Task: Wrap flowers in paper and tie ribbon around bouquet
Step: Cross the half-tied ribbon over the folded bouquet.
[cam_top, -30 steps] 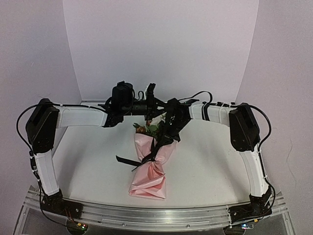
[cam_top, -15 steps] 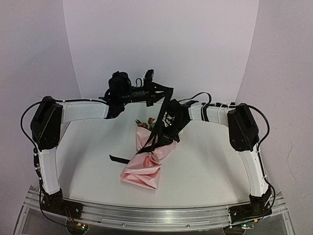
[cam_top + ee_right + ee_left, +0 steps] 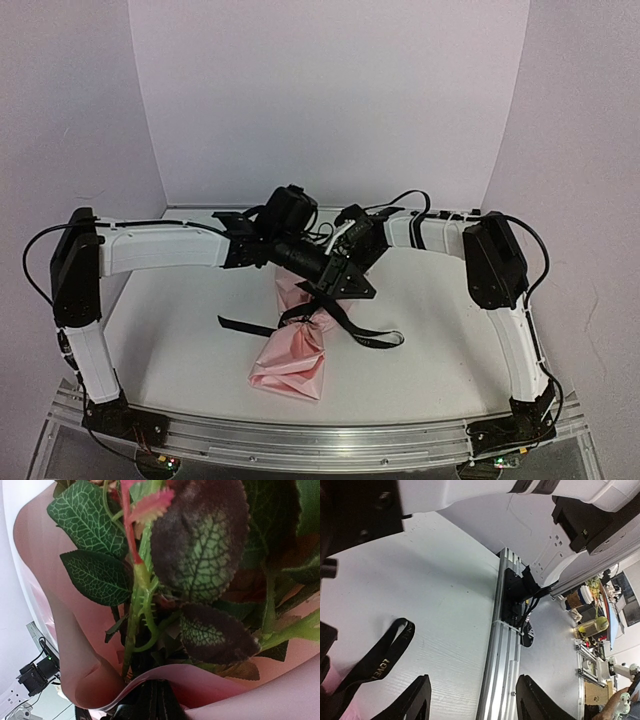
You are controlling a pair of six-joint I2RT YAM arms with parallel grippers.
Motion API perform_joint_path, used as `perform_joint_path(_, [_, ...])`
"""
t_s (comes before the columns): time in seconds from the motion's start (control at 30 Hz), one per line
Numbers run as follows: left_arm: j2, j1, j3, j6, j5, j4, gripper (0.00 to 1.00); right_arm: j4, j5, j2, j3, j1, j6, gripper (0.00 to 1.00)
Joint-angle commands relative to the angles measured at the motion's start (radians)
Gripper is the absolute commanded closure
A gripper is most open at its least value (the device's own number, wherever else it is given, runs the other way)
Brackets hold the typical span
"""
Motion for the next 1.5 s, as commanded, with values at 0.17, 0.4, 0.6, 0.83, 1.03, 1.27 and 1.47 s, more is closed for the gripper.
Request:
perform_joint_path(0.17, [-0.247,0.049,-0.135,0.023,-0.556,-0.021,0.56,-0.004,0.023,-0.040,-0.028,0.000,-0.008,1.00])
perform_joint_path(0.4, [-0.279,0.177,-0.327,-0.061,-0.540,0.032,0.46,0.012,0.043,-0.229,-0.103,0.026,-0.057,1.00])
perform_joint_path(0.6, [-0.241,0.183,-0.363,-0.068,-0.409,0.054,0.38,0.030,-0.008,-0.348,-0.149,0.099,-0.116,1.00])
perform_joint_path(0.83, [-0.222,0.182,-0.393,-0.030,-0.313,0.105,0.33,0.030,-0.001,-0.387,-0.200,0.113,-0.128,1.00])
perform_joint_path(1.03, [-0.251,0.168,-0.443,-0.048,-0.227,0.220,0.48,0.008,0.024,-0.361,-0.171,0.113,-0.128,1.00])
perform_joint_path(1.27, [-0.344,0.139,-0.515,-0.018,-0.342,0.223,0.45,-0.020,0.033,-0.329,-0.116,0.109,-0.134,1.00])
perform_joint_path(1.47, [-0.318,0.139,-0.531,0.122,-0.340,0.256,0.37,-0.020,-0.020,-0.305,-0.043,0.110,-0.128,1.00])
